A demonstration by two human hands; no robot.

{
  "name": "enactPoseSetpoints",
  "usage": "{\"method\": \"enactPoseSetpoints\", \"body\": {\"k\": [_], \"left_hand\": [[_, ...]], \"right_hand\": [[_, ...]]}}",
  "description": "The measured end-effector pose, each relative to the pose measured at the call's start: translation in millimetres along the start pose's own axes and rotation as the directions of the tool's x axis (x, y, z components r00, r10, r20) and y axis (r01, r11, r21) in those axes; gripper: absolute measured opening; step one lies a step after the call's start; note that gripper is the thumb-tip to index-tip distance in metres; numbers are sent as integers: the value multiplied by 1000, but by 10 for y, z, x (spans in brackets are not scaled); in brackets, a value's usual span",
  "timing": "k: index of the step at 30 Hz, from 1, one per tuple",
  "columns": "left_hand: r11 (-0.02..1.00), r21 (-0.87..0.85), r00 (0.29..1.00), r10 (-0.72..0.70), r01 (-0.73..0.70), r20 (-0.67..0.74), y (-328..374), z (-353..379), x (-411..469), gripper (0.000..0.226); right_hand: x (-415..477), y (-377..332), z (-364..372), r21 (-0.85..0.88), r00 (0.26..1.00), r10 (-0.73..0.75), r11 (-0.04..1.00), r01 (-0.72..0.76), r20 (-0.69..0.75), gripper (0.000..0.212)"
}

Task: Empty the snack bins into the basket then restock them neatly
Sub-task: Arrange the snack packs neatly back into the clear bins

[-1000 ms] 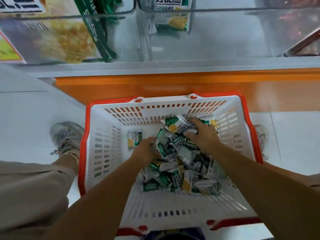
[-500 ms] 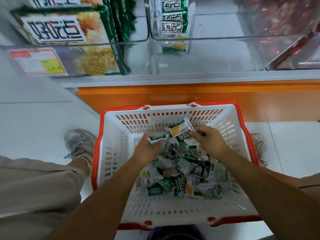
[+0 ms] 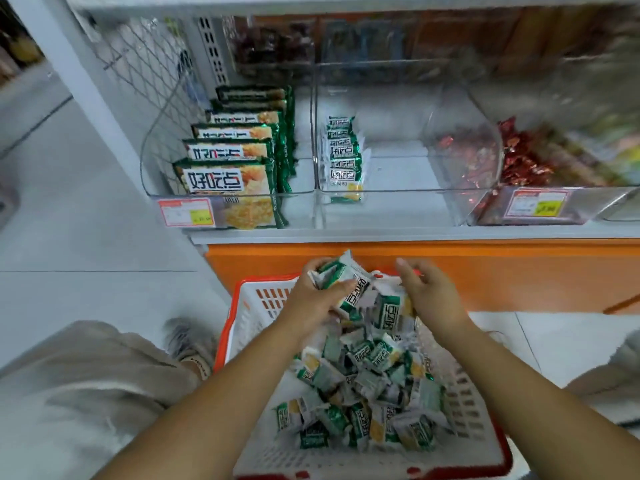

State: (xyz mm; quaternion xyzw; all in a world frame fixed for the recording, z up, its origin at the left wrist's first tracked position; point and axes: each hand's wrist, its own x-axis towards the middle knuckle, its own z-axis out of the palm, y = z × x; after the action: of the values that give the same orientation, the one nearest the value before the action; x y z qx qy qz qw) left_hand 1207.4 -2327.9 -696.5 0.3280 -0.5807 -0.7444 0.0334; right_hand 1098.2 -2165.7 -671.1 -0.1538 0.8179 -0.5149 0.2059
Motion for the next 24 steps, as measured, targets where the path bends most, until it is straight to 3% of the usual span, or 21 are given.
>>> {"method": "enactPoseSetpoints", "body": {"k": [3,6,11,14,18,22,24], "left_hand": [[1000,-7,1000,20,-20,19,176,-10,-98,92],[998,12,995,67,-69,79,320,85,-202,94],[983,14,983,182,-183,25,650,121,-308,69],[964,39,965,262,-263,25,895,86,-366,65],[932,61,934,357,-358,24,1226,27,-381,64],[882,100,883,467,-461,-52,1706,-136,-339,72],[861,85,856,508,-501,-98,1871,-265,-295,61]], "right_hand": [[-18,-267,-20,136,990,46,990,-29,-131,34],[-94,-538,20,166,991,50,986,-28,-127,36],[-228,-809,-96,167,997,-49,985,39,57,33],[-271,-963,-168,148,975,-107,986,79,193,15],[-200,-1177,-245,158,940,-140,983,95,310,39],[160,-1436,-406,174,957,-238,962,209,167,41],[407,-1540,-466,183,964,-256,953,240,71,37]]}}
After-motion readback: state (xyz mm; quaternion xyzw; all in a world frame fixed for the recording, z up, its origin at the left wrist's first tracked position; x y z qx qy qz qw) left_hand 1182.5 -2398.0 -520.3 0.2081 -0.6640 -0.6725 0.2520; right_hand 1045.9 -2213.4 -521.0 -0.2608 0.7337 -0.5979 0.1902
